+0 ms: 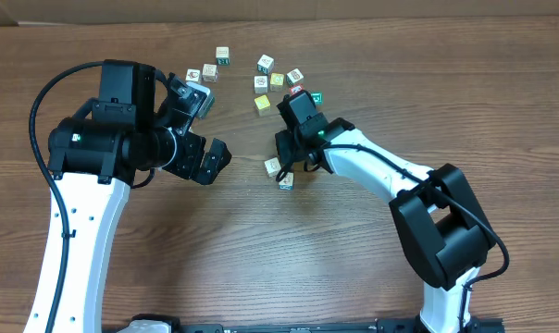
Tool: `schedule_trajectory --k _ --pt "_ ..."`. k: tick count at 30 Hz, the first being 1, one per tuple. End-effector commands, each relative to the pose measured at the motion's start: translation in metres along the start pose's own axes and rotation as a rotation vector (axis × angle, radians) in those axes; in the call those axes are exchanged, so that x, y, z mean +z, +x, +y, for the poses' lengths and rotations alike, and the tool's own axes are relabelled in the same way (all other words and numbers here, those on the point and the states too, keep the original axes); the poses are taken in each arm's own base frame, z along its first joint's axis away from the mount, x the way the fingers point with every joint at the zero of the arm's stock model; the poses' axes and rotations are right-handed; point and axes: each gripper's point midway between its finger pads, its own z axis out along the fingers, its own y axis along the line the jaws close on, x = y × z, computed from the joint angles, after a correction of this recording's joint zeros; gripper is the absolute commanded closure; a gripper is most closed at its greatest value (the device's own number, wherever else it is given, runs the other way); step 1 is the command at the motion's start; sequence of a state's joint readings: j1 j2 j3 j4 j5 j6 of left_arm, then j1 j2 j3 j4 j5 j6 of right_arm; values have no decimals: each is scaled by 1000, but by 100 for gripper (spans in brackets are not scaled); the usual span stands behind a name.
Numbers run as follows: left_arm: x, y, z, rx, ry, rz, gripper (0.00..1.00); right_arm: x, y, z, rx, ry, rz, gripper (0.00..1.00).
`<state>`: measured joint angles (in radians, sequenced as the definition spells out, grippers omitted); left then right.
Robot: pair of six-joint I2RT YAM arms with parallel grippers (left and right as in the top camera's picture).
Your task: Form a circle
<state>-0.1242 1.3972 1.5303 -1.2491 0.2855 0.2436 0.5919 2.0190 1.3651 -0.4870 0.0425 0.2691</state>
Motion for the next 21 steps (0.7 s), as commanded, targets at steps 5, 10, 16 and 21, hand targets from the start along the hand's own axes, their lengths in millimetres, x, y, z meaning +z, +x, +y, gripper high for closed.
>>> schedule_trajectory --k 5,10,16,21 --pt "2 0 -3 20 20 3 0 -14 -14 7 10 9 -53 83" --pt "2 0 -3 20 20 3 1 -14 -14 7 10 10 -53 83" --pt "2 0 -3 20 20 3 1 -12 -11 6 -7 13 -43 83" --pt "2 0 -3 20 20 3 0 -12 -7 5 -161 20 -27 83"
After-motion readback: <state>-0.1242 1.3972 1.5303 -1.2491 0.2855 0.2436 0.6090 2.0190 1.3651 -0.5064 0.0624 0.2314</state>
